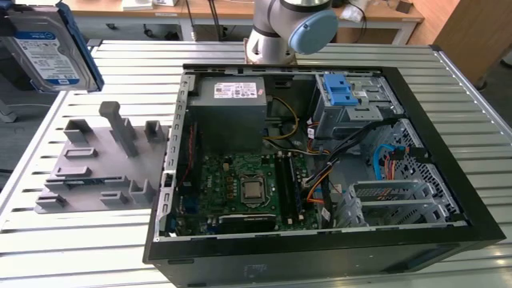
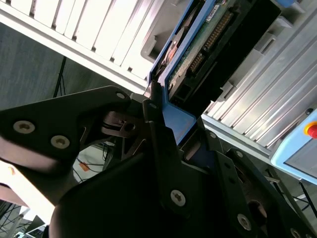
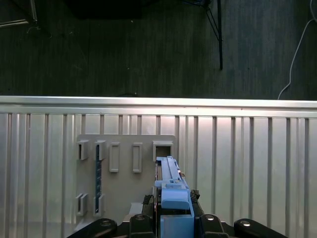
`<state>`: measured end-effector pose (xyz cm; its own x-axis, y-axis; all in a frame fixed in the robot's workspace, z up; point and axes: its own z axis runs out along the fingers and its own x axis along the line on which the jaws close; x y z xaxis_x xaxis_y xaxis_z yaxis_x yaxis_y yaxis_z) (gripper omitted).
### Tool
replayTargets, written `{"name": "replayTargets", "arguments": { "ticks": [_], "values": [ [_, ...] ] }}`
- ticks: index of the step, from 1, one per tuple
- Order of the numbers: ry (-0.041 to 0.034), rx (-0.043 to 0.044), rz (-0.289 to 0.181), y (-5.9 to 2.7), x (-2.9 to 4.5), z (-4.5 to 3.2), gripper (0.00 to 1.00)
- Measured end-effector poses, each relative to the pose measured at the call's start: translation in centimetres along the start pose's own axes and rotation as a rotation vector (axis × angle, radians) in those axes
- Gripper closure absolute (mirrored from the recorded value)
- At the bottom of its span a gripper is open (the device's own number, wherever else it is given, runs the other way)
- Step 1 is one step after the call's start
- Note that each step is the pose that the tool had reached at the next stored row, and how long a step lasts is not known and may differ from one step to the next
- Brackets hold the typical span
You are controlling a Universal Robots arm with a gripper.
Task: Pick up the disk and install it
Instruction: 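Pick up the disk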
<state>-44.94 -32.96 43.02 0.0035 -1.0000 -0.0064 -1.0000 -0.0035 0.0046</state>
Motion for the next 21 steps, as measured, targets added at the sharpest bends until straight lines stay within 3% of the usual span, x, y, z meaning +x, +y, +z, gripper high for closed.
{"name": "replayTargets", "arguments": {
  "ticks": [21],
  "values": [
    [0.0,0.0,0.0,0.0,-0.01,-0.9,0.64]
  ]
}}
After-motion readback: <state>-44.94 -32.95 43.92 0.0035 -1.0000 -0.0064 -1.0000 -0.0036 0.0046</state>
